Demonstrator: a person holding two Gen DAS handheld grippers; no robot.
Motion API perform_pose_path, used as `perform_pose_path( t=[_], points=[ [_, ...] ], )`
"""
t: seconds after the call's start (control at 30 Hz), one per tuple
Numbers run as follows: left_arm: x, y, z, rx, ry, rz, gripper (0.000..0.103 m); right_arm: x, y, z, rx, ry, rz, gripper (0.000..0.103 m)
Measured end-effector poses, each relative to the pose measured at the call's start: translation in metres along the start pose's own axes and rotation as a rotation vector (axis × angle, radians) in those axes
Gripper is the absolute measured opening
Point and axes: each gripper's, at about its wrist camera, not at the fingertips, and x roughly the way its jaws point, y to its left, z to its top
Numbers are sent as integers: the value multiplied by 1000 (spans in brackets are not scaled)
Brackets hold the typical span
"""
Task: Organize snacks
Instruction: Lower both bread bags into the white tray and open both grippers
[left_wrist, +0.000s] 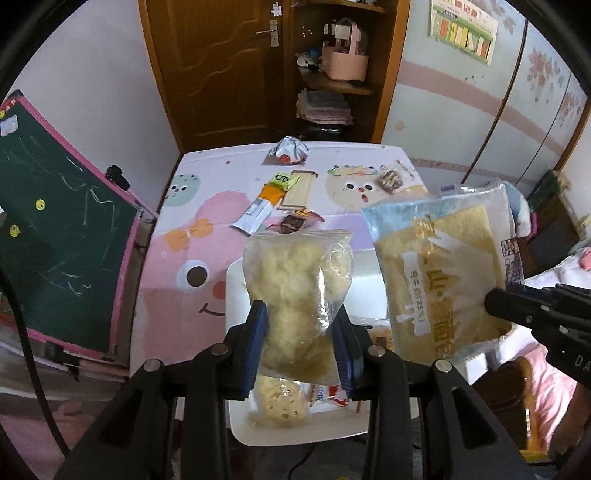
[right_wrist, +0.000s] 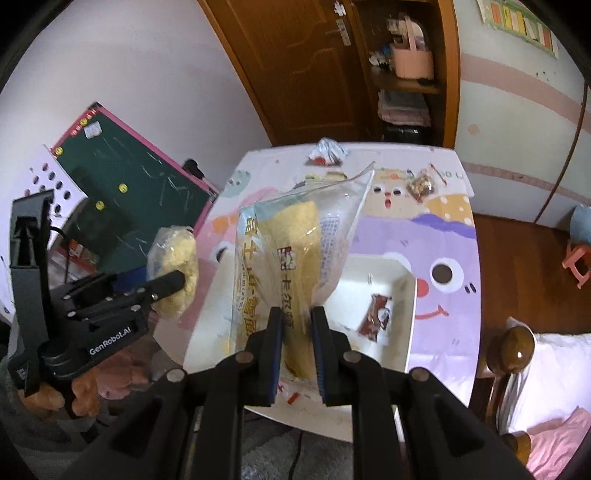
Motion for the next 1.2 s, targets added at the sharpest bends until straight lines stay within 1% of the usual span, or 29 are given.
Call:
perform_pose_path(
  t=[0.13,0.27,0.6,0.67,0.7,0.73,0.77,0.8,0.83,0.9,0.97,1.07,1.2],
  points=[
    [6,-5,-5,10,11,17,33,14,-8,-10,20,56,-19,16],
    [11,-10,-9,10,29,23,33,25,-14,-17,37,98,-19,16],
    [22,-15,-14,38,67,49,34,35,-12,-19,40,129,9,16],
    [22,-16,-14,40,71,53,45,35,-9,-18,30,122,-11,16],
    [23,-16,-14,41,72,56,60,36,-8,-18,25,121,-19,16],
    [22,-15,-14,39,68,59,72,37,-6,-18,20,125,-27,16],
    [21,-15,-14,37,62,63,76,38,-6,-18,19,128,-31,18],
    [21,-14,-14,35,57,65,81,38,-5,-18,18,132,-37,24],
    [20,-13,-14,34,57,63,83,39,-5,-18,18,134,-42,27],
    [20,-12,-14,29,57,59,83,39,-5,-18,22,130,-65,37],
    [21,-9,-14,18,64,52,83,39,-5,-18,24,127,-87,40],
    [22,-6,-14,4,72,41,84,39,-4,-17,15,131,-110,40],
    [21,-4,-13,-1,67,37,84,41,-4,-18,18,140,-113,41]
  ],
)
